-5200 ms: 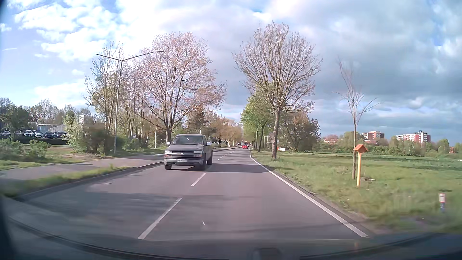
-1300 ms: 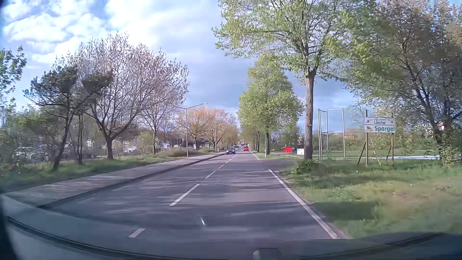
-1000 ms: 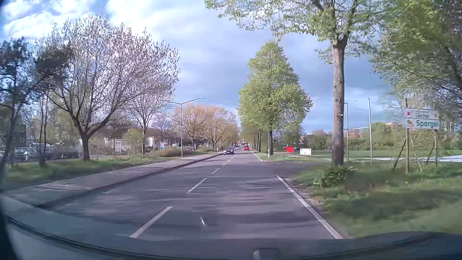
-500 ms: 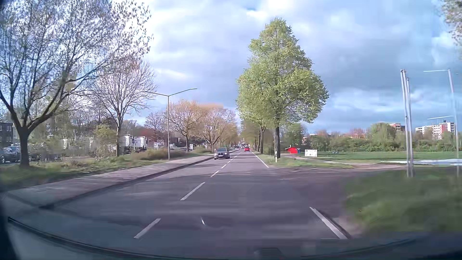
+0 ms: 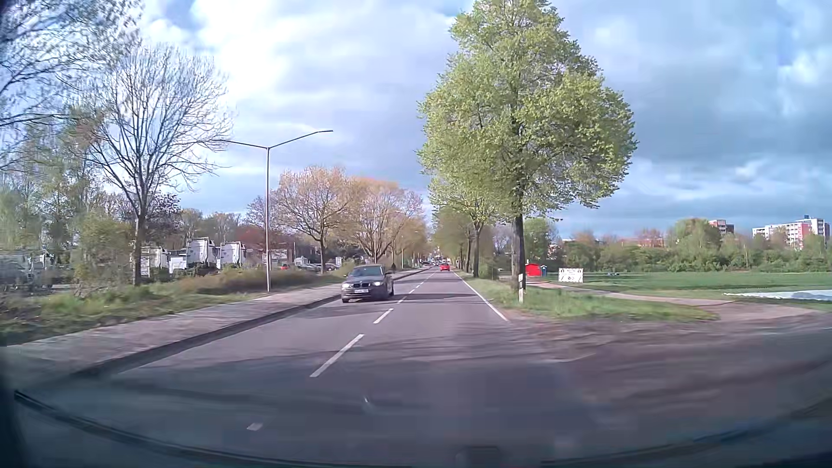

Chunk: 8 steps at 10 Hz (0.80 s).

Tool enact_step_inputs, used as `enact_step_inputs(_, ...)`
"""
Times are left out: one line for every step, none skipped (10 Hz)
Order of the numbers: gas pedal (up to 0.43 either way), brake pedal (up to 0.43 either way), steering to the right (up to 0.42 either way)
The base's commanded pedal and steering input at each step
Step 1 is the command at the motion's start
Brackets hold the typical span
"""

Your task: Follow the waypoints while adhering to traffic rules and regulations

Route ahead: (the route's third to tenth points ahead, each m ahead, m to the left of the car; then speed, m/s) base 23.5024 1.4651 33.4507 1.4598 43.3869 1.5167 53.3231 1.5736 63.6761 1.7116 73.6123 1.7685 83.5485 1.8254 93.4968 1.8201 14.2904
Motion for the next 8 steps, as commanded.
enact_step_inputs(0.157,0.006,-0.001)
enact_step_inputs(0.15,0.006,-0.001)
enact_step_inputs(0.15,0.006,-0.001)
enact_step_inputs(0.15,0.006,-0.001)
enact_step_inputs(0.15,0.006,-0.001)
enact_step_inputs(0.15,0.0,-0.001)
enact_step_inputs(0.15,0.006,-0.001)
enact_step_inputs(0.15,0.0,-0.001)
